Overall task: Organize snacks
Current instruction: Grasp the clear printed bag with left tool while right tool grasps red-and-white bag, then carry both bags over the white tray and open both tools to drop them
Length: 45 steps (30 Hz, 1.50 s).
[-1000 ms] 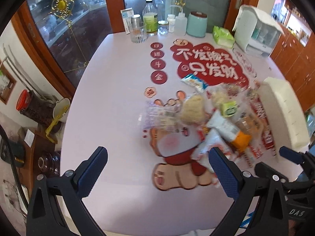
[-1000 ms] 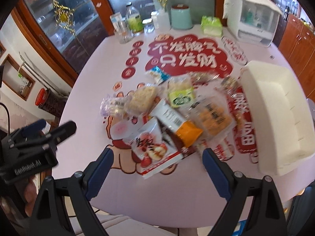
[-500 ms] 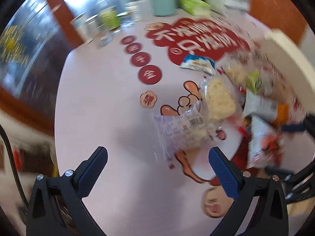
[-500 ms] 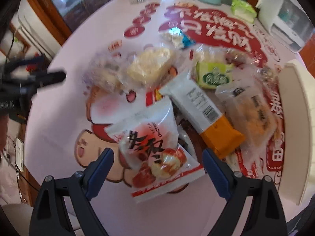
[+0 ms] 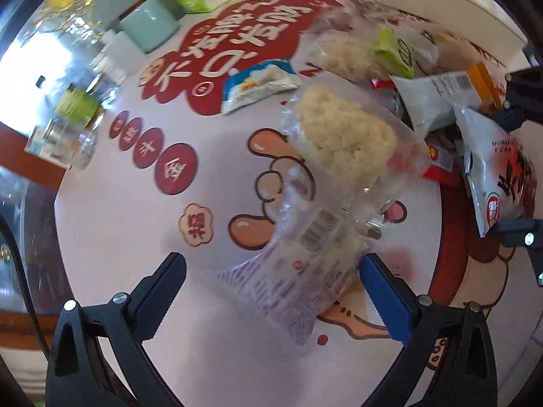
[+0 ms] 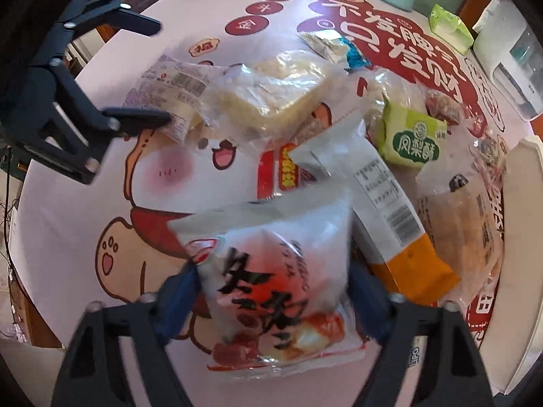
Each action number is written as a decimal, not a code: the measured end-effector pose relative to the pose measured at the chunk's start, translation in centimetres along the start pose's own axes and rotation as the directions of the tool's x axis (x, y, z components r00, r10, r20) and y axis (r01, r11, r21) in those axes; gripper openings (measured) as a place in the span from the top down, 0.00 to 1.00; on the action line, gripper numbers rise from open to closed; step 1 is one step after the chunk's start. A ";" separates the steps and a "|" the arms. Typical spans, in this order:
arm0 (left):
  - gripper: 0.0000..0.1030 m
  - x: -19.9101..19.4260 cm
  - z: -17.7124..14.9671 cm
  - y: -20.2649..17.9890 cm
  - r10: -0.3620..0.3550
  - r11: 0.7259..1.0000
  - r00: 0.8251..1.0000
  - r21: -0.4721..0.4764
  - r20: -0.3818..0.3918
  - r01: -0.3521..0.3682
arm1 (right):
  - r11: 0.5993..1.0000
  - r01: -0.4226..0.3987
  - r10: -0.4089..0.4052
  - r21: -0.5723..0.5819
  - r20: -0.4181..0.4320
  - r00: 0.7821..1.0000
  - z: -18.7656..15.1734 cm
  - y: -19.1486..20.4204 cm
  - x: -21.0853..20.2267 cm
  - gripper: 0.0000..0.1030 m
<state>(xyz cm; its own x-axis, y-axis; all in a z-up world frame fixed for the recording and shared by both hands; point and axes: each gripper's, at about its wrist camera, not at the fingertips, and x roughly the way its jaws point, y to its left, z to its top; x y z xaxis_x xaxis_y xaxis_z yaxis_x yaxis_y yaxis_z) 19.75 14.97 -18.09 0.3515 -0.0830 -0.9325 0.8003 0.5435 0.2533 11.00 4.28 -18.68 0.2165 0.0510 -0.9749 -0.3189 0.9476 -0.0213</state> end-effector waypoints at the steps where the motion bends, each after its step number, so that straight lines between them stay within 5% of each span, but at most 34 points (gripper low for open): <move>1: 0.03 0.3 0.0 -0.2 -0.010 1.000 1.000 0.012 -0.011 0.010 | 1.000 0.001 -0.001 0.005 -0.002 1.000 0.0 0.0 0.0 0.30; 8: 0.19 1.2 -1.0 -0.1 -0.030 0.999 0.998 -0.039 -0.055 0.027 | 0.997 -0.012 0.013 0.076 -0.005 1.000 0.1 -0.4 -0.2 0.43; 10: 0.44 0.8 -1.3 0.1 -0.072 0.993 0.996 -0.099 -0.045 0.068 | 0.995 -0.024 0.025 0.101 -0.007 1.000 0.0 -0.6 -0.2 0.46; 14: 0.55 0.4 -1.9 0.3 -0.088 0.967 0.995 -0.245 -0.055 0.073 | 0.989 -0.044 0.047 0.143 -0.012 0.999 -0.4 -0.6 -0.3 0.52; 21: 0.59 -1.3 -4.5 0.4 -0.207 0.844 0.978 -0.501 0.027 0.193 | 0.982 -0.092 0.091 0.167 0.017 0.996 -1.1 -0.6 -1.9 0.54; 28: 0.60 -6.2 -5.4 -1.7 -0.216 0.749 0.965 -0.608 0.148 0.262 | 0.980 -0.118 0.102 0.158 0.106 0.989 -2.0 -1.1 -6.5 0.54; 32: 0.60 -10.2 -3.1 -3.3 -0.186 0.743 0.955 -0.602 0.233 0.292 | 0.977 -0.125 0.096 0.172 0.166 0.981 -3.0 -2.5 -9.9 0.54; 37: 0.60 -15.7 1.0 -6.9 -0.090 0.777 0.938 -0.566 0.334 0.276 | 0.974 -0.125 0.077 0.191 0.240 0.968 -3.9 -5.9 -13.0 0.54; 45: 0.59 -20.6 11.8 -15.6 0.009 0.801 0.911 -0.549 0.413 0.241 | 0.965 -0.107 0.022 0.240 0.333 0.943 -8.6 -16.8 -18.1 0.54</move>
<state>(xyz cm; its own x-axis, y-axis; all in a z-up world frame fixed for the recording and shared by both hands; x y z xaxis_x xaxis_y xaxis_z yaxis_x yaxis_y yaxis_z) 5.73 -1.70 0.23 0.5284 -0.4157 -0.7402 0.4588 0.8734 -0.1630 4.53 -15.24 -2.57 0.5042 0.1738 -0.8459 -0.1098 0.9845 0.1368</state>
